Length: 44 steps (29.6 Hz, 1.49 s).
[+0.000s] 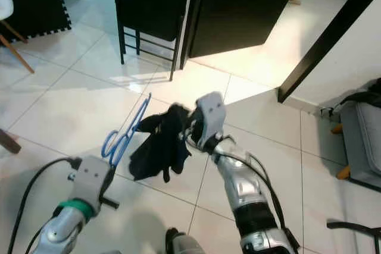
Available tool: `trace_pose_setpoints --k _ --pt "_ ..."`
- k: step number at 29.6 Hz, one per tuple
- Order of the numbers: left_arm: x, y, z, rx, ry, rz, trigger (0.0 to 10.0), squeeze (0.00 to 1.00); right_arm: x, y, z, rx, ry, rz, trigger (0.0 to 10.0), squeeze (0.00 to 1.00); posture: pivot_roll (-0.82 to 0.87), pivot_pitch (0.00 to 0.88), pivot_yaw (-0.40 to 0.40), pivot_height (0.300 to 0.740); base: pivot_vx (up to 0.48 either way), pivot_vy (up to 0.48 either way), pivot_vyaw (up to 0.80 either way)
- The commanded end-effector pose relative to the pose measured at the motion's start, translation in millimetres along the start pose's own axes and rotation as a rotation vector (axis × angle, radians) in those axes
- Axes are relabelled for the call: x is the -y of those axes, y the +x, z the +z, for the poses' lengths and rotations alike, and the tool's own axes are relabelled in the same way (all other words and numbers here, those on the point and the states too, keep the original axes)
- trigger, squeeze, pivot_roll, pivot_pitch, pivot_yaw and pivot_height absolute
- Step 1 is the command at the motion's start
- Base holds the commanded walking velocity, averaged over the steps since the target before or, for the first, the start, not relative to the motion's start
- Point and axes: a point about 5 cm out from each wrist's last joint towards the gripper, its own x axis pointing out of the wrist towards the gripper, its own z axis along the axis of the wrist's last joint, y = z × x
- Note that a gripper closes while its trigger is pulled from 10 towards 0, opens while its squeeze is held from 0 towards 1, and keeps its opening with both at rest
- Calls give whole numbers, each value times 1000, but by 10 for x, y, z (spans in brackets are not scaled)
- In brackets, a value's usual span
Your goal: Hang hanger
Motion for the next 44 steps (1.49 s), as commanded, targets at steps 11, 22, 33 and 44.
trace_pose_setpoints --k 11,22,33,44 --pt "-475 -620 -231 -104 27 -94 10000 0 -66 227 377 -15 -463 375 10000 0 116 87 -70 740 0 0 0" --pt "-557 -825 -256 -118 -56 -191 10000 0 221 -67 262 -288 -912 652 10000 0 119 94 -78 740 0 0 0" --pt "-552 -802 -251 -103 -122 -338 10000 0 319 -27 834 113 -1261 525 10000 0 108 92 -79 740 0 0 0" --pt "-461 -676 90 -2 -155 -377 10000 0 -56 -77 759 312 -1304 699 10000 0 97 94 -73 740 0 0 0"
